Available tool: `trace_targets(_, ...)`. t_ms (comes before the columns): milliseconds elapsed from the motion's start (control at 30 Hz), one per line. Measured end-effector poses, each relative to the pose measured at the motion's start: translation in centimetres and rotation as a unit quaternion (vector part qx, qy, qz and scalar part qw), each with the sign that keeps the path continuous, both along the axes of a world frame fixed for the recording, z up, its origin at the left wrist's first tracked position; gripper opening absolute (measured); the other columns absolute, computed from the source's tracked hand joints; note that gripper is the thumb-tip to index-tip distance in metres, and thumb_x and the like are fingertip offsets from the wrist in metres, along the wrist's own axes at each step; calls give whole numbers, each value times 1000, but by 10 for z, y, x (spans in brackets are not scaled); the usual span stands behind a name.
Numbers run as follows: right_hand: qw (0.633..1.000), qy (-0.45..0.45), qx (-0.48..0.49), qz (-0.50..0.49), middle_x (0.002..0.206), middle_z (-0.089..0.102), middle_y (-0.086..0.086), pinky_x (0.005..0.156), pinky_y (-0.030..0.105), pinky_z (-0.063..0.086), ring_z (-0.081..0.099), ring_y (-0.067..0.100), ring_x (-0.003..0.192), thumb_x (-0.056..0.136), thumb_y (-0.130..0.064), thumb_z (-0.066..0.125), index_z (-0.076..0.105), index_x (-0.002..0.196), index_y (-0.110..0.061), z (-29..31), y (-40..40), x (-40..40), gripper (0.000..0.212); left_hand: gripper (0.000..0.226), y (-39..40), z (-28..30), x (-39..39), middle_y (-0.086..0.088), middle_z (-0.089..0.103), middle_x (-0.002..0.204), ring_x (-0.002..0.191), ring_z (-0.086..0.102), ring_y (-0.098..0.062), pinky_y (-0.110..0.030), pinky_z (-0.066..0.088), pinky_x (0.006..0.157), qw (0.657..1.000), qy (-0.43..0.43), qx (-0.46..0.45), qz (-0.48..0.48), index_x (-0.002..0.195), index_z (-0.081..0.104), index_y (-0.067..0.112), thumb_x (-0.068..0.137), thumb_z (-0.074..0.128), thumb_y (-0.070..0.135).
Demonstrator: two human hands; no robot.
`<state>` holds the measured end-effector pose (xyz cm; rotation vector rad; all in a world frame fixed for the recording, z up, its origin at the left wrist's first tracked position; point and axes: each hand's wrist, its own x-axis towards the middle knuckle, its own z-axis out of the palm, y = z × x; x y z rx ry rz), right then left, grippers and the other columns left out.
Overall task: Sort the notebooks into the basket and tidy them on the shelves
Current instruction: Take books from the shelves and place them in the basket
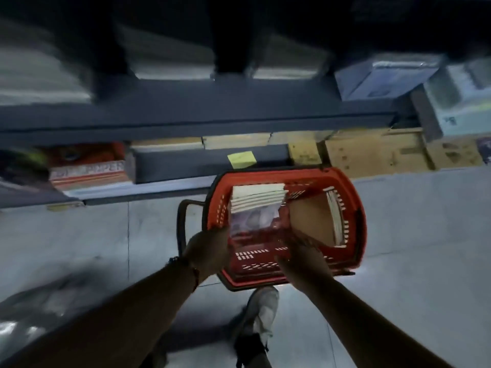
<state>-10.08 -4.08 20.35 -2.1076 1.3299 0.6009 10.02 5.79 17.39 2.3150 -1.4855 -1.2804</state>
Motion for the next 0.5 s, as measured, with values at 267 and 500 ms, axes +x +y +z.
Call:
trace_targets(267, 995, 31, 16, 92, 166, 15, 6, 123, 49, 18, 17, 31, 151, 103, -44, 41, 20, 156, -26, -120, -56, 26, 61, 52, -54, -100, -25, -10, 53, 144, 125, 56, -28, -40, 47, 105, 998, -10, -25, 52, 145, 41, 15, 94, 50, 14)
trace_targets(500, 996, 28, -3, 84, 166, 12, 8, 123, 47, 18, 14, 31, 152, 98, -38, 53, 13, 158, -21, -165, -71, 20, 74, 59, -62, -140, -49, -19, 41, 142, 102, 63, -27, -38, 60, 79, 985, -169, 2, 34, 150, 23, 4, 95, 44, 12)
